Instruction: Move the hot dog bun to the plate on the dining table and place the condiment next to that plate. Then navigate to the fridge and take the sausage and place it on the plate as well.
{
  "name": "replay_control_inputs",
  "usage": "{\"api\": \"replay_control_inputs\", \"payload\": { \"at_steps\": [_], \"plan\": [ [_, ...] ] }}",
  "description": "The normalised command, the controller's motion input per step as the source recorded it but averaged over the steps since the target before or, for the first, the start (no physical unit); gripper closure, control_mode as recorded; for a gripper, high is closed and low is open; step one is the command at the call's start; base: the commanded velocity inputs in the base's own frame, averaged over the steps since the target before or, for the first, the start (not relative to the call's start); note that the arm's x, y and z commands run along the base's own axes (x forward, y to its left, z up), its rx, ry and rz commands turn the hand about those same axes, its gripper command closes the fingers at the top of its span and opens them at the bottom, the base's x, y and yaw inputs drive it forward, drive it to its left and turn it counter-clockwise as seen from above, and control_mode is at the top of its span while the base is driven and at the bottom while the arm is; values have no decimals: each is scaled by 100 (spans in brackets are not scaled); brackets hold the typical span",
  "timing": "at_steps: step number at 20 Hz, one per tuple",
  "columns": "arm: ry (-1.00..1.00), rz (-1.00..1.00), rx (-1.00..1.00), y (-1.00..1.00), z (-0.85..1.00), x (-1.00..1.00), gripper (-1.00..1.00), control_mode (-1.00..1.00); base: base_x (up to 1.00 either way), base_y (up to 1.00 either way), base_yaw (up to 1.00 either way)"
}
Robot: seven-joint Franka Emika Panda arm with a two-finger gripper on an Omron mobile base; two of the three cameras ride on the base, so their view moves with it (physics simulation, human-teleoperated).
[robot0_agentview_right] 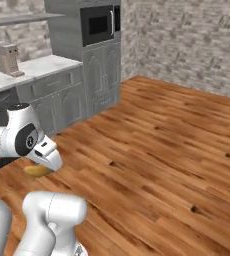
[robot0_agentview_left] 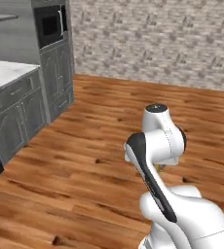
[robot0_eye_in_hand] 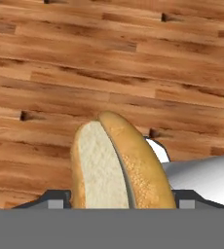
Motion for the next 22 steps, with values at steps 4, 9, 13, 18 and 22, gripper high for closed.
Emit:
{"api": "replay_control_inputs", "payload": {
  "at_steps": [4,9,13,18,22],
  "plan": [
    [0,0,0,0,0,0,100,100,100,0,-58],
    [0,0,0,0,0,0,100,100,100,0,-56],
    [0,0,0,0,0,0,100,100,100,0,-54],
    [0,0,0,0,0,0,100,100,83,20,-57],
    [0,0,0,0,0,0,100,100,45,57,-54]
  ]
}}
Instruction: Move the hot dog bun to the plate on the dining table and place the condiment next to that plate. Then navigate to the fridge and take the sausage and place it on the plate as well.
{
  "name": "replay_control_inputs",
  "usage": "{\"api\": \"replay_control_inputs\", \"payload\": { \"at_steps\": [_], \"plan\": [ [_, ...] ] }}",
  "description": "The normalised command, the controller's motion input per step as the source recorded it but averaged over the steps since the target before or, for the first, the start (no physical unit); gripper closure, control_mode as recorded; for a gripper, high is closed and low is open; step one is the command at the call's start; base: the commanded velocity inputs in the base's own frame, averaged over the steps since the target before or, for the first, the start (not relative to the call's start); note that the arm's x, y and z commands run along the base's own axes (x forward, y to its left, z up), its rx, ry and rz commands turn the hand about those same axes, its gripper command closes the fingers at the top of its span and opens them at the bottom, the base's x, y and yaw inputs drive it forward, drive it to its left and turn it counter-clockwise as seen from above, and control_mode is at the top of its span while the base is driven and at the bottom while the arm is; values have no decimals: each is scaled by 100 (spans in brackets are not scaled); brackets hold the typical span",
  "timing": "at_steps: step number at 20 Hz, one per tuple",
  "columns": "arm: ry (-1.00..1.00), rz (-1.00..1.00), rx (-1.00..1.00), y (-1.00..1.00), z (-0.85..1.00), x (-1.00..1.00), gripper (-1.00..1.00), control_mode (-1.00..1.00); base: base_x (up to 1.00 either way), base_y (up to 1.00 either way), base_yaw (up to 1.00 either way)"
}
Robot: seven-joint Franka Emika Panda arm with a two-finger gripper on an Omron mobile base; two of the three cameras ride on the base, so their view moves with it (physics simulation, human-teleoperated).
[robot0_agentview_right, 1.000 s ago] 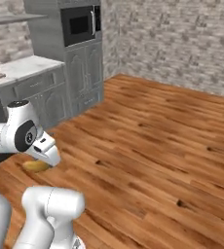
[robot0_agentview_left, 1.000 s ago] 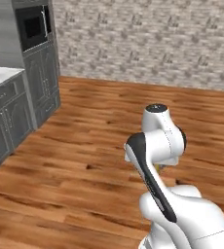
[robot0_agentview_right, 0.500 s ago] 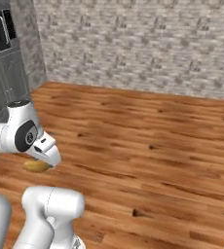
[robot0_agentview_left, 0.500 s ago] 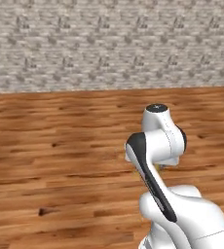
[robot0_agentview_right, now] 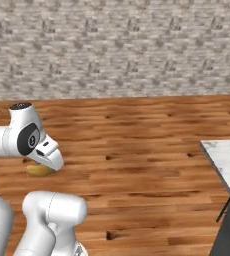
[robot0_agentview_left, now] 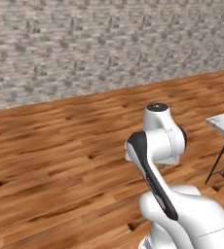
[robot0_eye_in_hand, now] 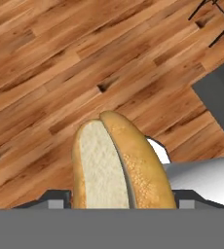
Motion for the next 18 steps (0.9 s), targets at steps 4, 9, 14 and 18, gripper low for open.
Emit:
{"api": "replay_control_inputs", "payload": {
  "at_steps": [4,9,14,18],
  "plan": [
    [0,0,0,0,0,0,100,100,31,74,-56],
    [0,0,0,0,0,0,100,100,25,92,-57],
    [0,0,0,0,0,0,100,100,51,98,-55],
    [0,0,0,0,0,0,100,100,85,81,-54]
  ]
}}
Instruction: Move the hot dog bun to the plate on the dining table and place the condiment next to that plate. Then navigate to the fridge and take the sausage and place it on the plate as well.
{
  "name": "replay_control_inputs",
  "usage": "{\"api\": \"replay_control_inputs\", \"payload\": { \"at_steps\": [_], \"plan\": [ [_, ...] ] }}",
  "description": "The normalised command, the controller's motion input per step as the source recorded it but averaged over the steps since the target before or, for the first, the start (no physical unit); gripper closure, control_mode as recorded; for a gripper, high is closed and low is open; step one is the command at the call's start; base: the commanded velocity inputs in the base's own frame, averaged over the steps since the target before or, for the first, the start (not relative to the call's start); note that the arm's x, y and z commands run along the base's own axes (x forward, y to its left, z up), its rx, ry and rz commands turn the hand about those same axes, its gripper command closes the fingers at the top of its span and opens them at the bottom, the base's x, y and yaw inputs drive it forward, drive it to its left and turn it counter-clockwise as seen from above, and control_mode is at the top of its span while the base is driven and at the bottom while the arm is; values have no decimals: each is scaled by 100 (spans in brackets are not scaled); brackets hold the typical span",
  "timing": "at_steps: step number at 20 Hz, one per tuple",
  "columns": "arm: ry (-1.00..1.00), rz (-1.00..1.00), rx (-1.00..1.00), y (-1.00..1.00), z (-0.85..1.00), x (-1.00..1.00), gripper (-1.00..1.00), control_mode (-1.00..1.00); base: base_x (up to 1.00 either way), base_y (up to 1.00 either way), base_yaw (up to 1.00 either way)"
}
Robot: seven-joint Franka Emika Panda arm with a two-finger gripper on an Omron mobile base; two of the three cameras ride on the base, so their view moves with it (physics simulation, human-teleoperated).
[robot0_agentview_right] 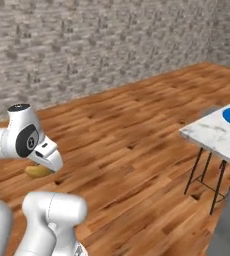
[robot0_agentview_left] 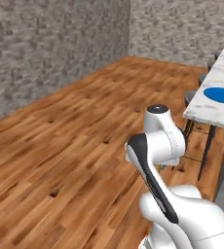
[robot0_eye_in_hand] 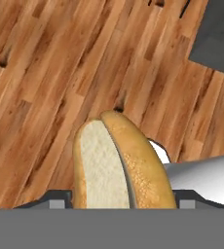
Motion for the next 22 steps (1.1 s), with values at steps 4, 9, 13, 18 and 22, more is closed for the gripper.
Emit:
{"api": "replay_control_inputs", "payload": {
  "at_steps": [4,9,13,18,22],
  "plan": [
    [0,0,0,0,0,0,100,100,100,64,-54],
    [0,0,0,0,0,0,100,100,86,69,-57],
    [0,0,0,0,0,0,100,100,77,78,-57],
    [0,0,0,0,0,0,100,100,83,68,-57],
    [0,0,0,0,0,0,100,100,86,64,-58]
  ]
}}
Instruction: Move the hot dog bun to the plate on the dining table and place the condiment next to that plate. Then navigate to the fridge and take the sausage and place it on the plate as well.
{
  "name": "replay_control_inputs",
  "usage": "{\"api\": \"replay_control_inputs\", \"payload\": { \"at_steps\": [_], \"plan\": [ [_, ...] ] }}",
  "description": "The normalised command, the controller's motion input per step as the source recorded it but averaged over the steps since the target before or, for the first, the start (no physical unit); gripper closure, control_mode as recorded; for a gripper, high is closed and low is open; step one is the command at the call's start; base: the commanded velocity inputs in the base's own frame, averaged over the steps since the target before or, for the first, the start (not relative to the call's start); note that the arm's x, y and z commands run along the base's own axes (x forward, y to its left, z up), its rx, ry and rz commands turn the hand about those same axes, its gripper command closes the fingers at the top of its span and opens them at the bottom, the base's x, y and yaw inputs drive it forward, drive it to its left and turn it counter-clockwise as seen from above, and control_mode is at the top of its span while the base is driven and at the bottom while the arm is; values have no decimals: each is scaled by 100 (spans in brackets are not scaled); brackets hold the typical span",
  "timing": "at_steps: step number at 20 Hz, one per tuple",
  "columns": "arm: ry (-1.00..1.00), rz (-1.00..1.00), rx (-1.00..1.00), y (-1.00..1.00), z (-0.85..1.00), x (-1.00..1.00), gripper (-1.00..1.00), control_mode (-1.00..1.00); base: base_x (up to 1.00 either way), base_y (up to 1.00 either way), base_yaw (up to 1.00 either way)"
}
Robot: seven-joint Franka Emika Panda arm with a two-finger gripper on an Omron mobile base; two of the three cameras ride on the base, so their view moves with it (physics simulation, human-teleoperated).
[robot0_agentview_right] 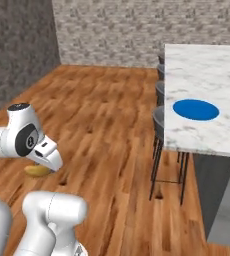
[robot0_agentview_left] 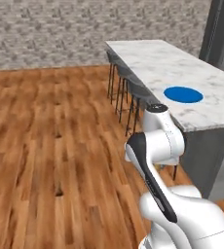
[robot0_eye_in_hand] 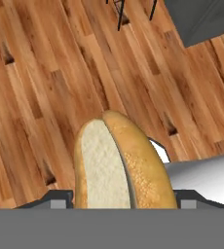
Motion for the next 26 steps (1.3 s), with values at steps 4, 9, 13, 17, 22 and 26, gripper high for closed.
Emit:
{"api": "replay_control_inputs", "payload": {
  "at_steps": [4,9,13,17,22,26],
  "plan": [
    [0,0,0,0,0,0,100,100,98,52,-61],
    [0,0,0,0,0,0,100,100,92,59,-62],
    [0,0,0,0,0,0,100,100,64,78,-59],
    [0,0,0,0,0,0,100,100,46,87,-57],
    [0,0,0,0,0,0,100,100,41,89,-57],
    [0,0,0,0,0,0,100,100,53,86,-56]
  ]
}}
